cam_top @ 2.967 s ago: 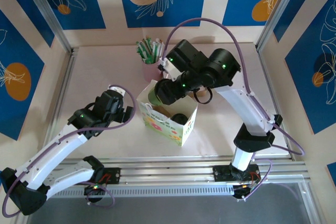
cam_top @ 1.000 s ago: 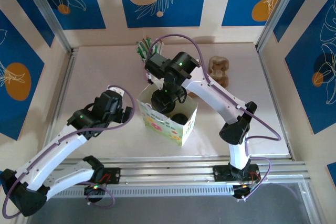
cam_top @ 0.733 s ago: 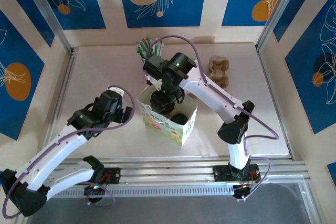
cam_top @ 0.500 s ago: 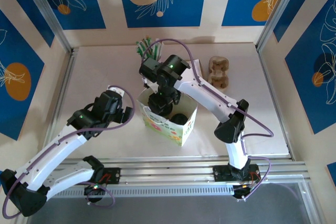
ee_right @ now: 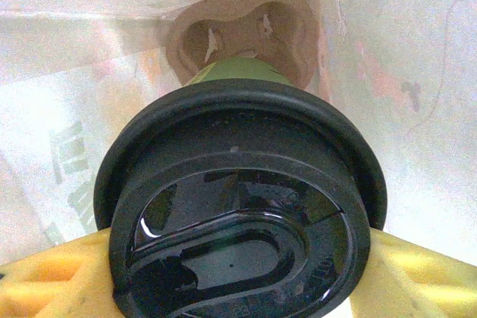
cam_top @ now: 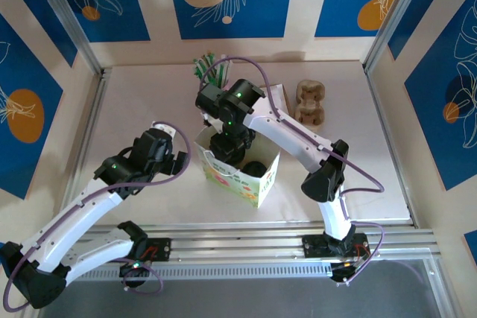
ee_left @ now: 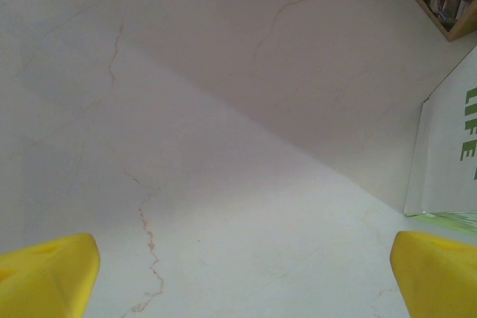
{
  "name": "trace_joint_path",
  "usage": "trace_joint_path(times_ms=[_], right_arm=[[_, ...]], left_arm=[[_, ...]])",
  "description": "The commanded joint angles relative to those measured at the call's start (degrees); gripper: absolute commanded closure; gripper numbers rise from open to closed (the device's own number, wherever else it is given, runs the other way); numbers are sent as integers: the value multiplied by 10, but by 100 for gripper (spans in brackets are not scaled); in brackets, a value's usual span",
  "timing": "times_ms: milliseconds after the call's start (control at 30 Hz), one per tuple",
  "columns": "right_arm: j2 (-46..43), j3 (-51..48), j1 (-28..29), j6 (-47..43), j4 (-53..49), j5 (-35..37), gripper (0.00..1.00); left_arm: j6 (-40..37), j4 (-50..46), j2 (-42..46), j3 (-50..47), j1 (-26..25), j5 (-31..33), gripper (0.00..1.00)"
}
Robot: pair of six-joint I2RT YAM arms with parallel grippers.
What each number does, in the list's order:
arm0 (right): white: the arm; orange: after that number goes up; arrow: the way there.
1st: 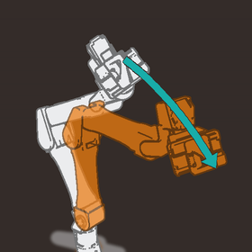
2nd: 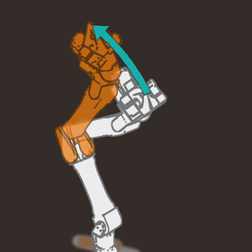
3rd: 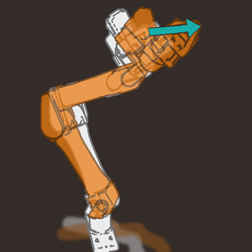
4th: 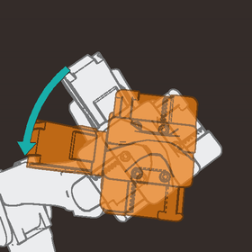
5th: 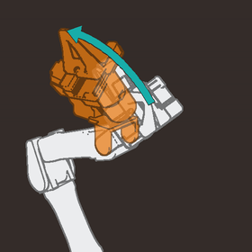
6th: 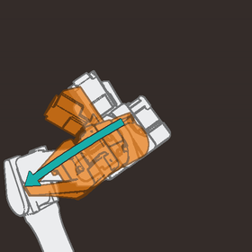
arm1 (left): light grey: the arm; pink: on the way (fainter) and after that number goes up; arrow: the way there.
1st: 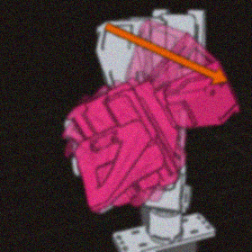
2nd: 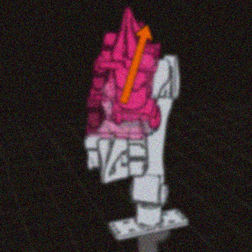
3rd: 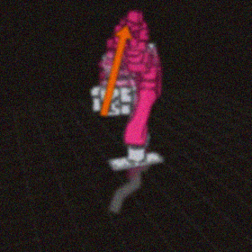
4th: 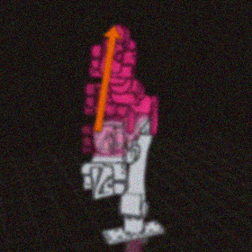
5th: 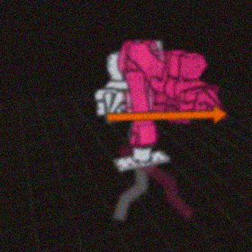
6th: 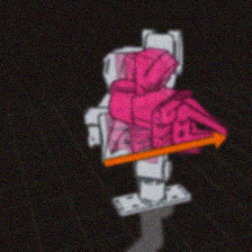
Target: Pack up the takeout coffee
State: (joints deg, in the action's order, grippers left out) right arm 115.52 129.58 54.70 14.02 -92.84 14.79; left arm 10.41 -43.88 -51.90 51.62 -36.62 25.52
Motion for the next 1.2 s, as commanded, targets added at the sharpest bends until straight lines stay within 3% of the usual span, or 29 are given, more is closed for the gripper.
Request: trace_joint_path(times_ms=[0, 1167], right_arm=[[14, -6, 3, -3, -88, -3, 35], [29, -41, 12, 0, -88, 1, 35]], left_arm=[[-3, 3, 8, -6, 7, -6, 0], [-3, 2, 12, -8, 8, -6, 0]])
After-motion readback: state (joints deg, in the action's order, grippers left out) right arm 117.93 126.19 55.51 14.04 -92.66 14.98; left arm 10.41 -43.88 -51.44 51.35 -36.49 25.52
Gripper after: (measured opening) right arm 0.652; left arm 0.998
